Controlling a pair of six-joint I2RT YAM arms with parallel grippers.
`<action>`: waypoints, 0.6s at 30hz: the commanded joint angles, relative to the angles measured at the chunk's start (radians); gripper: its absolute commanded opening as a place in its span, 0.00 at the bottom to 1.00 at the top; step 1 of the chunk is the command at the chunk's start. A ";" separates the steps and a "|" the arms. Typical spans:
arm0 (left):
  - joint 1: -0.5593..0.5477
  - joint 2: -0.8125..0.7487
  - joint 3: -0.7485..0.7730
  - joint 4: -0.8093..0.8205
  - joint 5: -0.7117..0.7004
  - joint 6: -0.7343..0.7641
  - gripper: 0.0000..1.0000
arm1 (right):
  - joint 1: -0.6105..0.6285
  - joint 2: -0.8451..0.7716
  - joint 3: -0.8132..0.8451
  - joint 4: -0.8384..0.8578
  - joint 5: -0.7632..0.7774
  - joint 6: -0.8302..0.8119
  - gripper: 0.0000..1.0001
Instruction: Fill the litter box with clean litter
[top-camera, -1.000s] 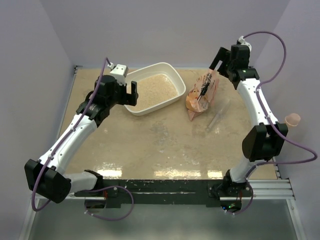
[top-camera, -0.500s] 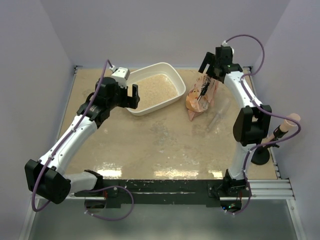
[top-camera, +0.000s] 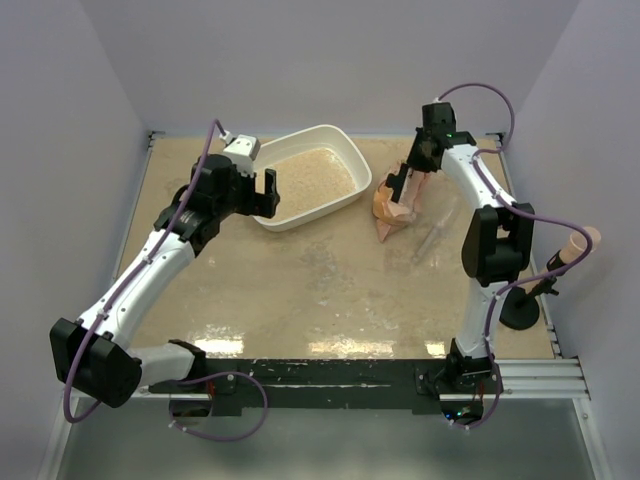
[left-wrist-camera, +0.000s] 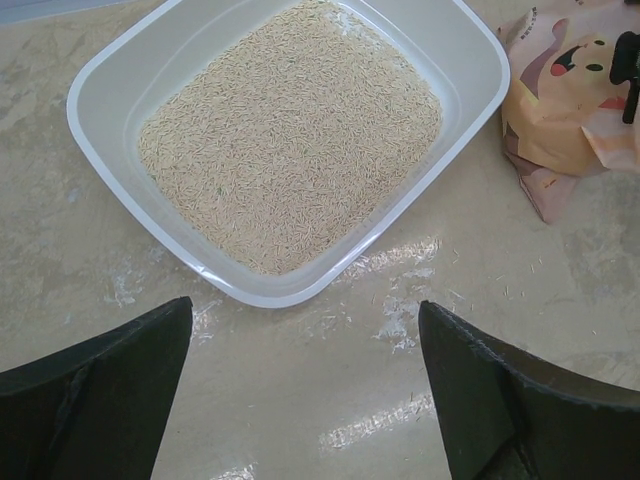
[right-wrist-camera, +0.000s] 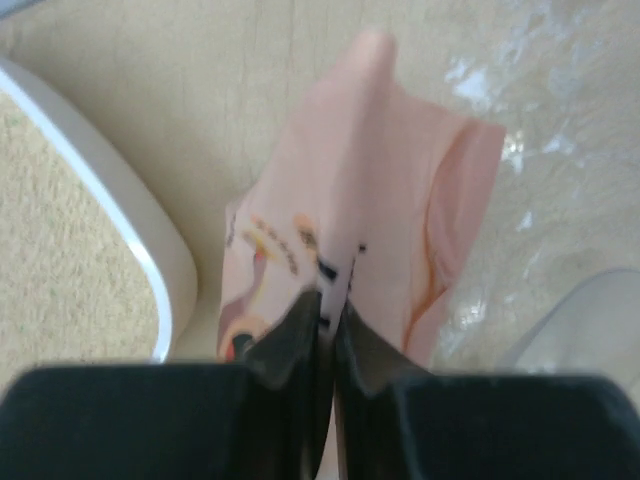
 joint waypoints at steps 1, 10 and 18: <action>-0.001 -0.003 -0.020 0.018 0.010 -0.008 1.00 | 0.006 -0.013 0.027 -0.051 -0.034 -0.037 0.00; -0.001 -0.040 -0.039 0.018 -0.001 -0.005 1.00 | 0.006 -0.070 0.071 -0.063 -0.054 -0.078 0.00; -0.001 -0.048 -0.055 0.022 -0.001 -0.014 1.00 | 0.015 -0.229 0.038 -0.048 -0.094 -0.118 0.00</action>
